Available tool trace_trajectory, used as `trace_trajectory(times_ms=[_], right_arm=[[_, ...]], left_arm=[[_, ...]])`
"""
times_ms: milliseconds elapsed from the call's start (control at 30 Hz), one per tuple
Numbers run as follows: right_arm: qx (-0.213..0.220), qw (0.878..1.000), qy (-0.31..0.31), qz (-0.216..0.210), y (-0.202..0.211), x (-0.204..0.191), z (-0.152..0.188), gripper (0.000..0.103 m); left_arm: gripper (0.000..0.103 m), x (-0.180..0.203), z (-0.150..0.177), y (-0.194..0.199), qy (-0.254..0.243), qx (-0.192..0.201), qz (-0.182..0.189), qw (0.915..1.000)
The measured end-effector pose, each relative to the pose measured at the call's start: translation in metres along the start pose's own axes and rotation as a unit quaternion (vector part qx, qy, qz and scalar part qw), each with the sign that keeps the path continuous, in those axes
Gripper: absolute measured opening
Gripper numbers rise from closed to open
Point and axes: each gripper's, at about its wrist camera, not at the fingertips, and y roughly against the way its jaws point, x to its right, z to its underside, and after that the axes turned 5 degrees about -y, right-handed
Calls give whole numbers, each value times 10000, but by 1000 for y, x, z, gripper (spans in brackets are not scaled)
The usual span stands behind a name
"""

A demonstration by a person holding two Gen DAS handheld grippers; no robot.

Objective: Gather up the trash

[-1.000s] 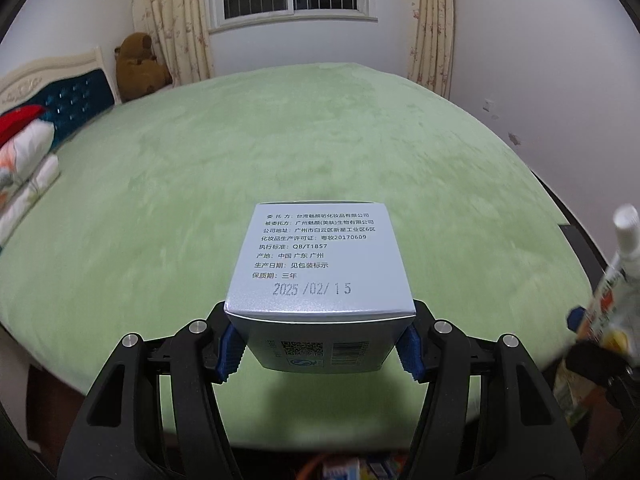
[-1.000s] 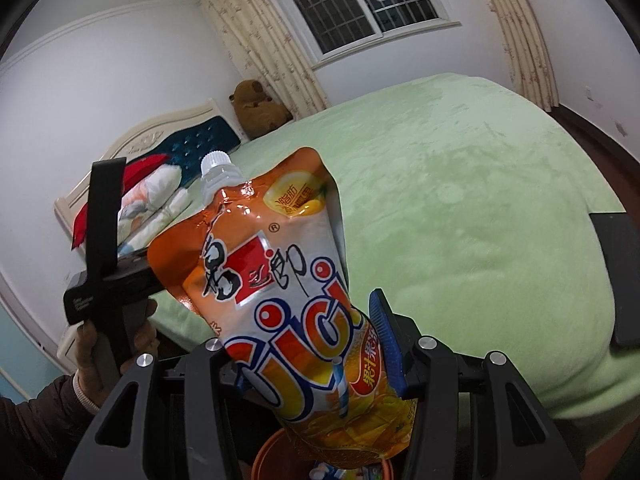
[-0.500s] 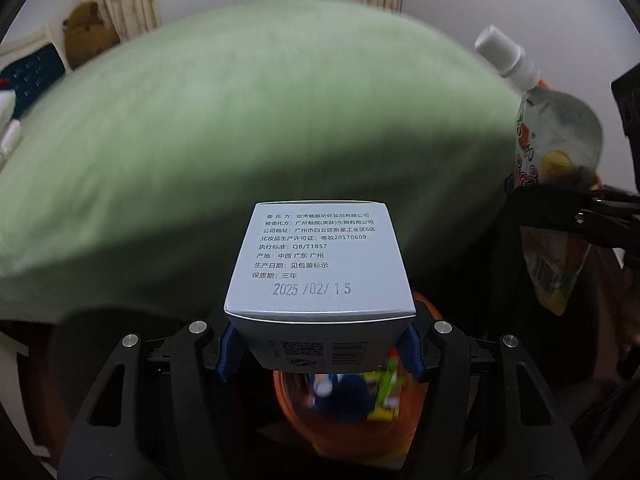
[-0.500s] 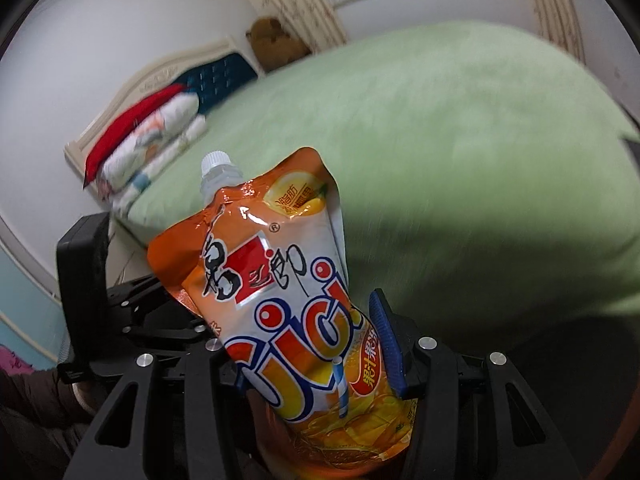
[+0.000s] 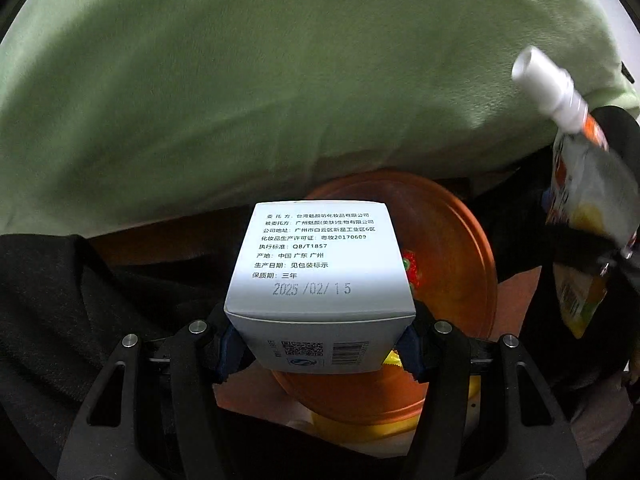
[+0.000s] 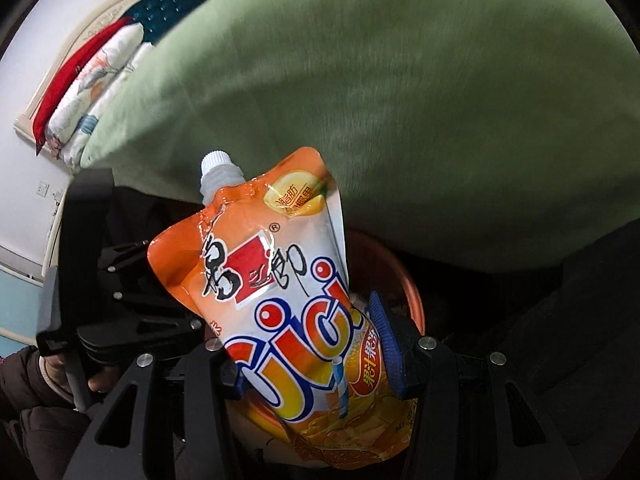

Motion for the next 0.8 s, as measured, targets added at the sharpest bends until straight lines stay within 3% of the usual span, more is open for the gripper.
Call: trace_trajectory(times_ms=[333, 367, 400, 433, 467, 800], right_arm=[[-237, 9997, -47, -3, -14, 4, -6, 51], [-282, 9996, -24, 12, -18, 0, -9, 55], [-381, 9993, 16, 63, -22, 0, -10, 74], [-429, 9989, 50, 162, -23, 0, -11, 82], [-422, 9989, 61, 195, -23, 1, -11, 84], [-49, 9999, 25, 116, 3, 11, -7, 84]], left_arm=[[60, -1, -5, -6, -39, -118, 7, 9999], [63, 0, -5, -5, -46, -116, -24, 9999], [67, 4, -8, -4, -49, -132, -70, 9999], [85, 4, -10, -5, -51, -196, -113, 9997], [90, 4, -10, -6, -37, -204, -138, 9997], [90, -7, -11, 4, 276, -60, 75, 9996]])
